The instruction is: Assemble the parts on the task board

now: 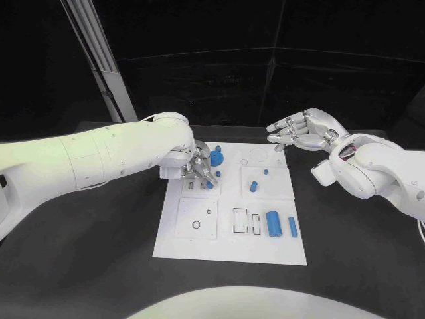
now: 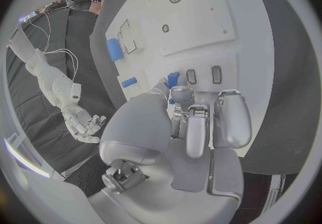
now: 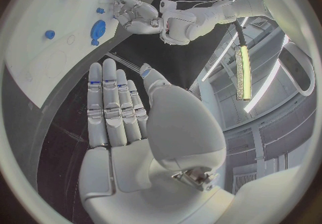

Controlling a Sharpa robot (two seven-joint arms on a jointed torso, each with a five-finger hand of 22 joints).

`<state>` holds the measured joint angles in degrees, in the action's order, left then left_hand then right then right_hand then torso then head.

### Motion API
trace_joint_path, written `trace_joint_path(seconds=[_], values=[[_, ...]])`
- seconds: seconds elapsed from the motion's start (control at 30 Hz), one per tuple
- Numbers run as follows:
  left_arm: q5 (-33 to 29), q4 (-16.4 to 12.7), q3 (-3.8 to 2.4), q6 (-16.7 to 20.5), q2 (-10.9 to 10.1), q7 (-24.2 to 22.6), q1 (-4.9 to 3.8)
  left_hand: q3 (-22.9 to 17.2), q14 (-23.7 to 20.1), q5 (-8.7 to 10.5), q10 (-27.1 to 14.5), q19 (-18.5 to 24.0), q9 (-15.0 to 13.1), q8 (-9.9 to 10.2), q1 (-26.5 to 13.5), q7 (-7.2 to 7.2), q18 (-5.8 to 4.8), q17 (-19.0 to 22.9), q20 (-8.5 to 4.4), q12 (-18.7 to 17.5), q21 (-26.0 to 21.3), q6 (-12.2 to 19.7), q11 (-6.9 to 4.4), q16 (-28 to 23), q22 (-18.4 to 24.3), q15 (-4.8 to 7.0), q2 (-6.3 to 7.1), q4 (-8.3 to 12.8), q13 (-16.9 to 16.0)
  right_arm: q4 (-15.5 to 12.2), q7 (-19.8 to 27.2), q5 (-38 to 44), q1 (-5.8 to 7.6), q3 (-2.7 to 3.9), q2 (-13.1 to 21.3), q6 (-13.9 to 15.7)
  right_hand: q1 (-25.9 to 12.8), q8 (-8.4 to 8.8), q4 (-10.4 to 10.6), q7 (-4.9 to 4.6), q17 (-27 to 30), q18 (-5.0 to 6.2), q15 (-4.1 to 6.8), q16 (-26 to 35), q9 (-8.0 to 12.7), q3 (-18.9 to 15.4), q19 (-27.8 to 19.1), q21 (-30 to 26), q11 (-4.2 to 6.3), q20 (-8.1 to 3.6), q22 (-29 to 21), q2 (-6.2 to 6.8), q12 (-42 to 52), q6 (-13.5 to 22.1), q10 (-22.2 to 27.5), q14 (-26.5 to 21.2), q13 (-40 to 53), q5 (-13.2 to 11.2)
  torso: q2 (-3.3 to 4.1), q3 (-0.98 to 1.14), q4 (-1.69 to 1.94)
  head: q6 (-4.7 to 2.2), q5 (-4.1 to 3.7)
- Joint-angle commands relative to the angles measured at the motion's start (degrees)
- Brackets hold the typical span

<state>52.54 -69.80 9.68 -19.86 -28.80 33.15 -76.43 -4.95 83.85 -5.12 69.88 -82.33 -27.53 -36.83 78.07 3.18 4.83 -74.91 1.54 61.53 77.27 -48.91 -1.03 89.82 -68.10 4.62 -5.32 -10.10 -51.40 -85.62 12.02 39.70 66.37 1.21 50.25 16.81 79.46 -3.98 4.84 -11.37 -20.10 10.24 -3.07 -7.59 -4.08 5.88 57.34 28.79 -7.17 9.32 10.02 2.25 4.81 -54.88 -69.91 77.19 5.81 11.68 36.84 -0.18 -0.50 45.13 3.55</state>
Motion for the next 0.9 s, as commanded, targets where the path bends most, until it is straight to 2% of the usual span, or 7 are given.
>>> trace_joint_path(seconds=[0.03,0.1,0.13,0.3,0.43,0.63,0.9], values=[[-0.24,-0.12,0.10,-0.45,-0.24,-0.56,0.09,-9.45,6.15,-2.35,-0.14,0.00,0.01,0.51,0.00,0.18,-0.48,-15.09,-0.17,-0.66,-0.06,0.66,-0.03,0.18,0.09,0.15,1.58,3.87,0.52,-0.02,0.27,-0.23,0.12,0.04,-0.04,-0.49,-0.21,0.20,0.26,-0.06,0.08,0.19,-0.18,0.33,0.04,-0.07,-0.21,-0.25,0.16,0.29,-0.09,0.15,-0.16,0.36,0.38,-0.26,-0.05,0.32,0.01,0.01,0.03,-0.01,0.04],[-0.82,-0.37,0.10,-0.09,-0.60,-1.07,0.09,-15.08,6.15,-2.77,-0.08,0.03,-0.30,0.41,-0.71,0.27,-0.49,-15.09,-0.02,-0.93,-0.12,0.79,-0.01,0.18,0.08,-0.09,3.00,4.67,0.79,0.01,0.24,-0.23,0.12,0.04,-0.05,-0.55,-0.25,0.19,0.29,-0.07,0.09,0.19,-0.20,0.38,0.04,-0.07,-0.20,-0.30,0.15,0.30,-0.12,0.15,-0.15,0.38,0.40,-0.25,-0.07,0.42,0.00,0.00,0.05,0.01,0.01],[-1.24,-0.54,0.10,0.22,-0.83,-1.29,0.09,-21.05,6.15,-2.73,0.23,0.05,-0.88,-0.11,-2.91,1.04,-0.45,-15.09,0.04,-0.97,-0.16,0.66,0.01,0.18,0.02,-0.40,4.82,4.94,0.90,0.02,0.21,-0.23,0.12,0.04,-0.05,-0.59,-0.25,0.19,0.29,-0.07,0.09,0.19,-0.20,0.38,0.04,-0.07,-0.20,-0.30,0.15,0.31,-0.12,0.15,-0.15,0.38,0.40,-0.25,-0.07,0.43,0.01,-0.01,0.07,0.03,0.01],[-2.49,-2.01,0.11,2.74,-2.41,-2.58,0.09,-31.39,6.15,-2.73,1.00,-0.01,-2.60,-1.75,-7.86,0.47,-0.46,-15.09,0.21,-0.52,-0.16,1.00,0.25,0.18,-0.23,-0.29,8.23,6.83,0.76,0.11,0.08,-0.23,0.12,0.04,-0.01,-0.74,-0.29,0.19,0.31,-0.07,0.10,0.19,-0.21,0.43,0.03,-0.08,-0.20,-0.35,0.14,0.32,-0.15,0.16,-0.14,0.40,0.41,-0.24,-0.09,0.51,-0.10,0.03,0.15,0.11,0.10],[-2.75,-3.24,0.12,5.10,-3.80,-3.23,0.12,-34.20,6.15,-2.61,1.12,0.03,-3.34,-2.45,-9.67,0.38,-0.46,-15.09,0.24,-0.61,-0.30,1.17,0.21,0.18,-0.13,-0.16,8.94,7.80,1.01,0.16,0.05,-0.23,0.12,0.03,-0.03,-0.79,-0.39,0.19,0.36,-0.10,0.12,0.19,-0.24,0.52,0.03,-0.12,-0.20,-0.44,0.11,0.35,-0.20,0.19,-0.14,0.46,0.47,-0.25,-0.14,0.61,-0.09,0.04,0.09,0.05,0.47],[-2.72,-5.05,0.17,8.46,-5.87,-3.86,0.16,-35.11,6.15,-2.58,1.25,0.03,-3.61,-2.71,-10.20,0.35,-0.46,-15.09,0.22,-0.54,-0.34,1.22,0.17,0.18,-0.13,-0.14,9.14,8.22,0.96,0.37,0.12,-0.23,0.12,0.03,0.04,-0.76,-0.44,0.20,0.39,-0.11,0.14,0.19,-0.26,0.59,0.04,-0.14,-0.20,-0.50,0.09,0.37,-0.24,0.20,-0.14,0.50,0.51,-0.27,-0.17,0.67,-0.22,0.04,0.21,0.18,0.51],[0.14,-7.51,0.28,13.10,-7.80,-4.45,0.68,-36.04,6.15,-2.54,1.58,-0.12,-3.92,-3.04,-10.71,0.28,-0.52,-15.09,0.18,-0.24,-0.16,1.17,0.10,0.18,-0.48,-0.08,9.42,8.74,0.66,0.74,0.19,-0.23,0.12,0.03,0.03,-0.86,-0.44,0.20,0.39,-0.11,0.14,0.19,-0.26,0.59,0.04,-0.14,-0.20,-0.50,0.09,0.37,-0.24,0.20,-0.14,0.50,0.51,-0.27,-0.17,0.67,-0.22,-0.04,0.06,0.07,0.77]])
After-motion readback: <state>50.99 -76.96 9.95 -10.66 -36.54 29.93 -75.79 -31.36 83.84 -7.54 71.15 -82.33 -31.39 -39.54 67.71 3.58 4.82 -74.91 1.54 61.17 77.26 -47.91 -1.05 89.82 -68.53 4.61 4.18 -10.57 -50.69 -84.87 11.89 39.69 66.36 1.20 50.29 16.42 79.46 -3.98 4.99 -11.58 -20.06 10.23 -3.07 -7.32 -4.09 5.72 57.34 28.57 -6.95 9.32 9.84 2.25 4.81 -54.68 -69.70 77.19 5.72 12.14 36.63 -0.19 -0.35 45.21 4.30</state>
